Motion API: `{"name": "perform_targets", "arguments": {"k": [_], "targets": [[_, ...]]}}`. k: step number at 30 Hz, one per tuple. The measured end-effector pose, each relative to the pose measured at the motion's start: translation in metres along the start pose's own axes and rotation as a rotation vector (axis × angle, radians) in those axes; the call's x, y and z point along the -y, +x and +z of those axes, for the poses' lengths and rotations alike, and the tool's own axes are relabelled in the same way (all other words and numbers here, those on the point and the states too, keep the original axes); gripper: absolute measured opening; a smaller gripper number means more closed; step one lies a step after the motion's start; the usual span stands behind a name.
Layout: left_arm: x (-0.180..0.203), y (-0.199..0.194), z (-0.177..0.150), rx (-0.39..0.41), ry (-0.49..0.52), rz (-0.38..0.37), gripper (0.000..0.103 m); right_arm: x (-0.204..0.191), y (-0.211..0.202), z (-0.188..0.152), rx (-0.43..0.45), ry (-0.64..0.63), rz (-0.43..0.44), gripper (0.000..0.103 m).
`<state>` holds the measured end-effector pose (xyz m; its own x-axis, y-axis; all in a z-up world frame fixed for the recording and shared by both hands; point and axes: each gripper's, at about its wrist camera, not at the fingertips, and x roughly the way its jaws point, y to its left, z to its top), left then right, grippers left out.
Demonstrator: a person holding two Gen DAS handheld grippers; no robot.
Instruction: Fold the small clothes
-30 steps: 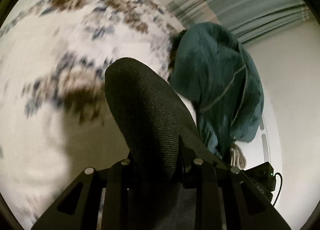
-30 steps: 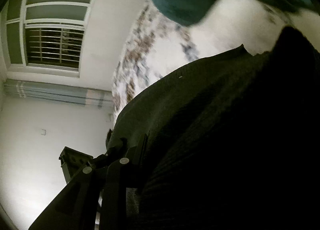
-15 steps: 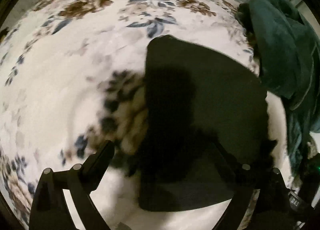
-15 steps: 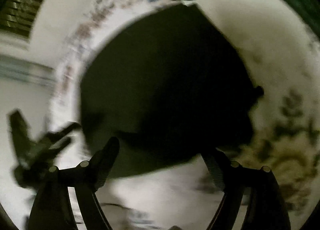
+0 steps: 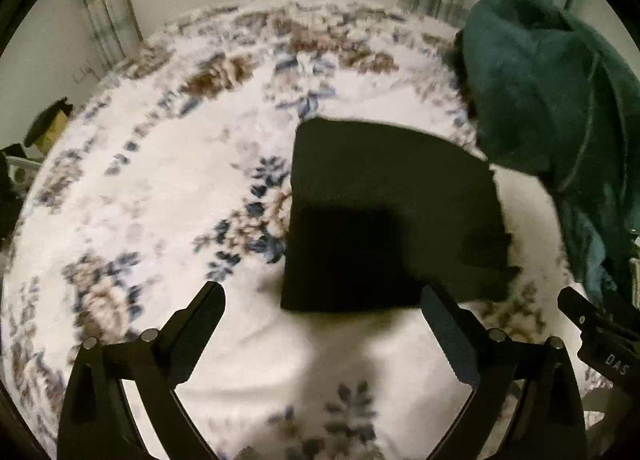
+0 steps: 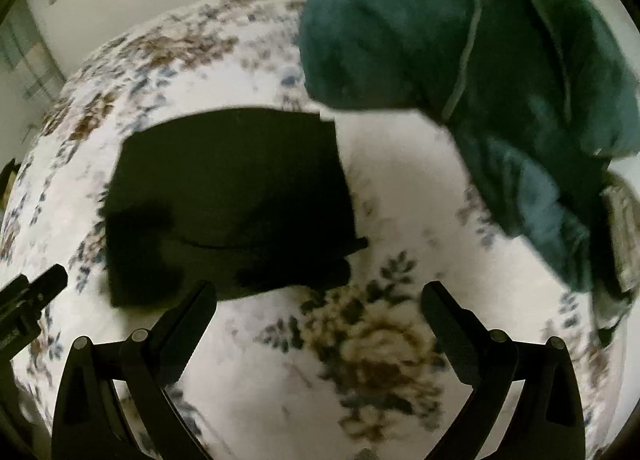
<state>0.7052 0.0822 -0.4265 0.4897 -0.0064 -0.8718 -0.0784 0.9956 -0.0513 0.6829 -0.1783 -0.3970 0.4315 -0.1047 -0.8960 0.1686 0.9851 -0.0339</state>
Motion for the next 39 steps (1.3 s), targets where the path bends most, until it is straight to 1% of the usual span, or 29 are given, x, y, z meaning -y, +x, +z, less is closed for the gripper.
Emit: {"name": "perform_targets", "arguments": {"k": [1,2,4,5,10,11,12,16,17,18,21,24,27,29,35,39], "targets": [[0.003,-0.021,-0.002,0.016,-0.001,0.009,0.100,0.001,-0.025,-0.003,0.021,-0.006,-0.004,0.103],[0.004,-0.034,-0.003,0.024,0.000,0.009,0.100,0.006,-0.048,-0.004,0.043,-0.012,-0.009,0.103],[0.009,-0.079,-0.008,0.048,-0.005,0.000,0.100,0.010,-0.089,-0.007,0.076,-0.010,-0.006,0.103],[0.011,-0.093,-0.010,0.054,-0.002,-0.003,0.100,0.013,-0.108,-0.010,0.092,-0.013,-0.009,0.103],[0.025,-0.200,-0.030,0.124,0.017,0.021,0.100,0.036,-0.233,-0.031,0.188,-0.021,-0.007,0.103],[0.027,-0.214,-0.034,0.134,0.017,0.027,0.100,0.039,-0.253,-0.034,0.204,-0.024,-0.007,0.103],[0.029,-0.236,-0.038,0.144,0.015,0.032,0.100,0.043,-0.282,-0.041,0.227,-0.023,-0.009,0.103],[0.036,-0.315,-0.054,0.189,0.006,0.028,0.100,0.061,-0.372,-0.062,0.295,-0.026,0.001,0.103],[0.036,-0.326,-0.057,0.199,0.002,0.029,0.100,0.065,-0.397,-0.068,0.312,-0.029,0.010,0.103],[0.038,-0.346,-0.061,0.213,-0.003,0.036,0.100,0.068,-0.415,-0.072,0.328,-0.032,0.013,0.103],[0.043,-0.391,-0.075,0.243,-0.012,0.030,0.100,0.078,-0.476,-0.090,0.392,-0.050,0.010,0.103],[0.046,-0.430,-0.088,0.269,-0.016,0.024,0.100,0.087,-0.525,-0.108,0.431,-0.060,0.021,0.103],[0.048,-0.461,-0.102,0.295,-0.018,0.036,0.100,0.095,-0.562,-0.126,0.453,-0.067,0.034,0.103],[0.047,-0.474,-0.111,0.297,-0.033,0.020,0.100,0.100,-0.583,-0.138,0.465,-0.066,0.043,0.103],[0.047,-0.512,-0.135,0.325,-0.034,0.037,0.100,0.112,-0.619,-0.164,0.476,-0.080,0.056,0.103],[0.053,-0.525,-0.146,0.344,-0.011,0.048,0.100,0.119,-0.638,-0.179,0.495,-0.095,0.056,0.103]]}}
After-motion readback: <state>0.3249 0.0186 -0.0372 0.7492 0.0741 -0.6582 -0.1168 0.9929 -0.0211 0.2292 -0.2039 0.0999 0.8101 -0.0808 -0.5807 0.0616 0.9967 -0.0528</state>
